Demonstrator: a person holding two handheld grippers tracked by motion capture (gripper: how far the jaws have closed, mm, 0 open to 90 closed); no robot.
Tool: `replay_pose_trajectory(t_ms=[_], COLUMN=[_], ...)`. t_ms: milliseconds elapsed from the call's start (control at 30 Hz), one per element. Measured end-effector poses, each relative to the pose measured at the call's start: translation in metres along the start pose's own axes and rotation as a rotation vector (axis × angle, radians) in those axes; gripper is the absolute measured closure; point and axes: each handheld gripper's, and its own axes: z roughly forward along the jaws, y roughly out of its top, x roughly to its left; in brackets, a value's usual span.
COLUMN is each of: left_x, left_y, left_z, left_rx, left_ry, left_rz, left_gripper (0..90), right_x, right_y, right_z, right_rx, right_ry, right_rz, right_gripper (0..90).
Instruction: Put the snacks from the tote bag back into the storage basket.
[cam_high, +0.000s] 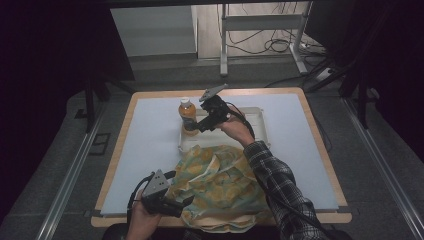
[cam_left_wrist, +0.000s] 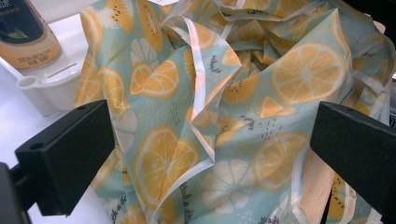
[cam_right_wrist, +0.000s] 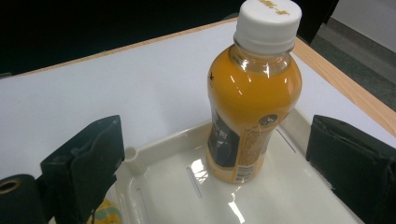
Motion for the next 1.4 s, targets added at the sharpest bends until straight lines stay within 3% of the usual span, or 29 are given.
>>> replay_pose_trajectory(t_ms=[1400], left_x=[0.003], left_y=[-0.001], left_z=[-0.002], left_rx=[-0.03], left_ry=[-0.001], left_rz=[-0.035], left_gripper=[0.1], right_x=[0.025], right_y=[-0.016], right_z=[-0.037], right_rx=[-0.024], right_ry=[-0.002], right_rz=[0.005], right_gripper=[4.2])
